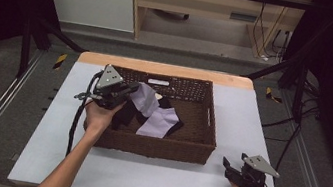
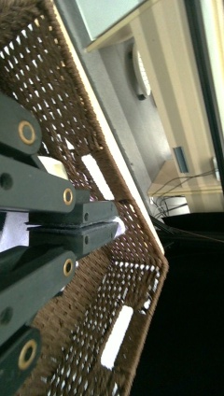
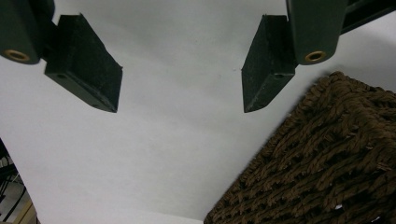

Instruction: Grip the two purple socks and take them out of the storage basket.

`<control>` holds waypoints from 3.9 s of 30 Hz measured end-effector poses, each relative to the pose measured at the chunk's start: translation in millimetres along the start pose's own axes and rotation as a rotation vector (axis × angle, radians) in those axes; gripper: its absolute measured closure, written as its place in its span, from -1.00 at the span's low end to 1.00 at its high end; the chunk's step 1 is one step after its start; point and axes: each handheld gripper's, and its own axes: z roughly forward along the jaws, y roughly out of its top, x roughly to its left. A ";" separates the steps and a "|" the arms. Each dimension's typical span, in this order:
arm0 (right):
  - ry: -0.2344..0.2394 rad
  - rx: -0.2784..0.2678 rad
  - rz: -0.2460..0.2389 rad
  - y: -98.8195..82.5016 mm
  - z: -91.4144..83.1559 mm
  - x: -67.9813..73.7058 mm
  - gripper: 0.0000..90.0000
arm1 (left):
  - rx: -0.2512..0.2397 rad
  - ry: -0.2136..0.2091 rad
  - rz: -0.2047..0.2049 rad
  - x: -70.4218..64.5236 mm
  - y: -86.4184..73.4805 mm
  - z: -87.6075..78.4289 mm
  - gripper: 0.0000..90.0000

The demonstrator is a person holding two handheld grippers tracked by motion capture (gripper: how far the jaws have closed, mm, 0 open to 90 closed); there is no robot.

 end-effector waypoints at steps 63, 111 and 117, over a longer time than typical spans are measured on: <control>-0.011 0.009 -0.002 0.0 0.8 0.5 -0.35 | 0.208 -0.276 0.093 -69.0 -91.4 -90.2 0.95; -0.021 -0.004 0.003 -0.2 -0.3 0.8 -0.32 | 0.139 -0.197 -0.010 -60.2 -92.1 -83.8 0.19; -0.021 -0.007 0.014 -0.5 -0.8 -0.6 -0.31 | 0.089 -0.176 -0.004 -53.2 -68.4 -80.3 0.18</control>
